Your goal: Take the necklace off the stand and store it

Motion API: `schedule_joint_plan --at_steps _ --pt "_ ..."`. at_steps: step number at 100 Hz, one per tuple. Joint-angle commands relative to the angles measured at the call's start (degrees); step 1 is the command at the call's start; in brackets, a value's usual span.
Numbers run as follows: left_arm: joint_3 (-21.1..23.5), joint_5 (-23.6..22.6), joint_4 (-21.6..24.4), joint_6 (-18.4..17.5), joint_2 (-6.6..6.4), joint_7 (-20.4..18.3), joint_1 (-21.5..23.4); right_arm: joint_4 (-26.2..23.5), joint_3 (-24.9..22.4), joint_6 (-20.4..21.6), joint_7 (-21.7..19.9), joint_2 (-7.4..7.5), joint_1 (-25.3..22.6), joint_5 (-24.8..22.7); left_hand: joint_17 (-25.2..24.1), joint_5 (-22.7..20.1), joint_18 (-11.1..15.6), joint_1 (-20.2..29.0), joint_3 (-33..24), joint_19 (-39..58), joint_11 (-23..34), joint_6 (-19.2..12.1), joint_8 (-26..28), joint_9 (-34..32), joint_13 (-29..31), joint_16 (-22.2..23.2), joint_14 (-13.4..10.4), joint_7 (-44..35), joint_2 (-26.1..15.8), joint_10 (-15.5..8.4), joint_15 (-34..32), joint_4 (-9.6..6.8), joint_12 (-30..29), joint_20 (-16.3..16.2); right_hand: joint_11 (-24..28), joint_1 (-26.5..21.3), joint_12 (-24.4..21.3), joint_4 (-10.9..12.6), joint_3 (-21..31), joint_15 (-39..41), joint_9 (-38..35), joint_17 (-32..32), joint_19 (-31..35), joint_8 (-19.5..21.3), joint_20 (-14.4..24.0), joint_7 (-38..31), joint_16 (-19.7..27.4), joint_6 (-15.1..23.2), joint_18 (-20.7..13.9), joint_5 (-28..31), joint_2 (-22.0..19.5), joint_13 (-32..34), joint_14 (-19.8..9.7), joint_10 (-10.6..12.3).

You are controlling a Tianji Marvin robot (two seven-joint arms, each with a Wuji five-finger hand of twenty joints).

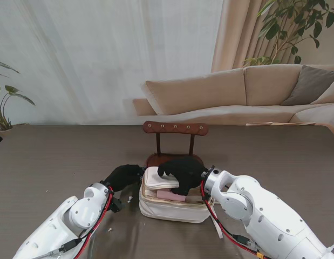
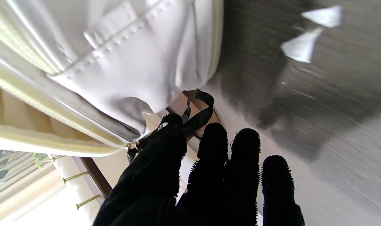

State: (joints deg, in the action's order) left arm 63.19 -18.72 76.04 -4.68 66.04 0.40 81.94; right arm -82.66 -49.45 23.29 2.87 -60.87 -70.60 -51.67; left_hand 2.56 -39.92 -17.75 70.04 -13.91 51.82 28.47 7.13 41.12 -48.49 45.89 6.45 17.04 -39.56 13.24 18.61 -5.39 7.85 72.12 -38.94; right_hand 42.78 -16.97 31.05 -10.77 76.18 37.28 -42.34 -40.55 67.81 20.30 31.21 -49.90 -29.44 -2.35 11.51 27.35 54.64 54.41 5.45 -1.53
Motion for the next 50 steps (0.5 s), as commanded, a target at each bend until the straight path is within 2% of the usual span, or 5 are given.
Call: schedule_joint_plan --at_steps 1,19,27,50 --pt "0.79 -0.29 0.75 0.34 -0.83 -1.42 0.74 1.39 0.57 0.14 -1.72 0.21 -1.15 -0.33 -2.06 -3.39 0.97 3.93 -1.90 1.73 0.64 -1.22 5.45 0.62 2.54 0.55 -1.99 -16.05 -3.91 -0.08 -0.87 -2.16 1.30 -1.16 -0.01 -1.87 -0.62 1.01 4.37 0.93 -1.10 7.15 2.44 -0.76 -0.92 -0.73 0.89 0.01 -1.52 0.09 -1.43 6.54 -2.60 1.13" --pt "2.60 -2.01 2.88 1.00 -1.83 -4.23 2.05 1.40 0.64 0.24 -1.75 0.20 -1.14 -0.23 -2.09 -3.51 1.37 3.93 -1.65 1.14 -0.35 -2.14 4.58 0.67 2.14 0.51 -2.13 -15.33 -3.76 -0.21 -0.73 -2.04 0.55 -0.87 -0.02 -1.80 -0.63 1.01 4.34 0.96 -1.06 7.17 2.47 -0.77 -0.91 -0.72 0.88 -0.04 -1.58 0.09 -1.55 6.59 -2.57 1.24" --pt "2.75 -2.41 3.05 1.20 -1.92 -4.37 2.22 1.43 0.72 0.20 -1.72 0.19 -1.08 -0.24 -2.06 -4.36 1.37 3.93 -1.36 1.07 -0.70 -2.76 1.79 0.10 2.34 0.53 -2.15 -12.97 -3.10 -0.25 -0.81 -2.21 0.30 -0.84 0.01 -1.74 -0.62 1.02 4.31 0.97 -1.13 7.15 2.48 -0.77 -0.91 -0.72 0.88 -0.04 -1.63 0.11 -1.59 6.58 -2.55 1.19" --pt "0.60 2.48 -0.04 0.78 -0.22 -0.73 1.02 1.48 0.86 0.22 -1.82 0.21 -1.06 -0.16 -2.29 -7.22 0.71 3.53 -1.76 -0.98 -4.47 -3.32 -5.60 -0.13 0.46 0.34 -1.46 -6.02 -0.94 0.66 -0.24 -2.88 -3.02 0.06 0.02 -1.72 -0.62 1.06 4.26 0.98 -1.16 7.18 2.51 -0.75 -0.91 -0.75 0.89 0.02 -1.57 0.12 -1.81 6.57 -2.59 1.23"
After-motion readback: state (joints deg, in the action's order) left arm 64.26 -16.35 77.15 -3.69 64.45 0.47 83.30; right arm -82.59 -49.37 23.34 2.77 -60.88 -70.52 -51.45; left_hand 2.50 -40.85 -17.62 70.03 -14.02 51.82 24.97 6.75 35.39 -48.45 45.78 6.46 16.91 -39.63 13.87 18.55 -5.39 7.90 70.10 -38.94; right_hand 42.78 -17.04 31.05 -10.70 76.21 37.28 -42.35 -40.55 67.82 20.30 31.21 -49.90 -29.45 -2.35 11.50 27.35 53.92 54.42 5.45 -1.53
